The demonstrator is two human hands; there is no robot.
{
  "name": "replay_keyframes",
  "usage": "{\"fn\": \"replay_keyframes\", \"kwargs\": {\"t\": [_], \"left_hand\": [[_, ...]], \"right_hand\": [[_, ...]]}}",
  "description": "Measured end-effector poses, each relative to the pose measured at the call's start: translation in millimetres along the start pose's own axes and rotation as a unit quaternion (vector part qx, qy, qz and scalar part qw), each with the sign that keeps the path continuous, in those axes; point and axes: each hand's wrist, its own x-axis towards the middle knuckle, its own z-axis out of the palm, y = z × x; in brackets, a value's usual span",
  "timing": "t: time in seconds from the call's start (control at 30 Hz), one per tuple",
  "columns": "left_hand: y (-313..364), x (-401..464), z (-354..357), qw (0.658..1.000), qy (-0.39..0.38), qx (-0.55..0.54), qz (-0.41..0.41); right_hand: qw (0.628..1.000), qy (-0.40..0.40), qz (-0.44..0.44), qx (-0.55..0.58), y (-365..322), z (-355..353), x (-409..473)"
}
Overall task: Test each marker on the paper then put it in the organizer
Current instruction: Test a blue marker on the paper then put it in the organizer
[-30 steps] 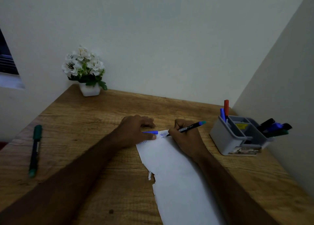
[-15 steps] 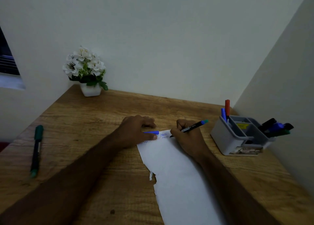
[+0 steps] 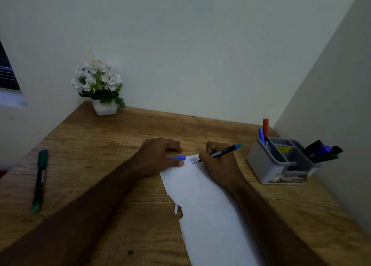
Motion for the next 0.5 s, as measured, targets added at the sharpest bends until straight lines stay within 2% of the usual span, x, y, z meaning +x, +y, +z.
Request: {"fn": "replay_keyframes", "kwargs": {"t": [0.1,0.23,0.33,0.43,0.5], "left_hand": [[1.5,-1.0,-0.6,1.000,0.004,-0.009,0.000],[3.5,-2.6,-1.2,0.999,0.019,-0.028,-0.004],[2.7,-2.6,-1.9,0.999,0.025,-0.043,0.001],[3.5,-2.8,-1.7,0.998,0.037,-0.035,0.020],[6.7,-4.0,-2.0,0.995,0.074,-0.054,0.043]], "right_hand": [[1.000,0.001,-0.001,-0.001,0.8,1.4,0.0],[0.998,0.041,0.016,0.033,2.1,-4.3,-0.1],[0.996,0.058,-0.011,0.072,1.2,-9.1,-1.9],[0.992,0.040,-0.047,0.106,-2.9,-11.3,-3.7],[0.983,0.005,-0.048,0.174,-5.9,-12.8,-5.7]]}}
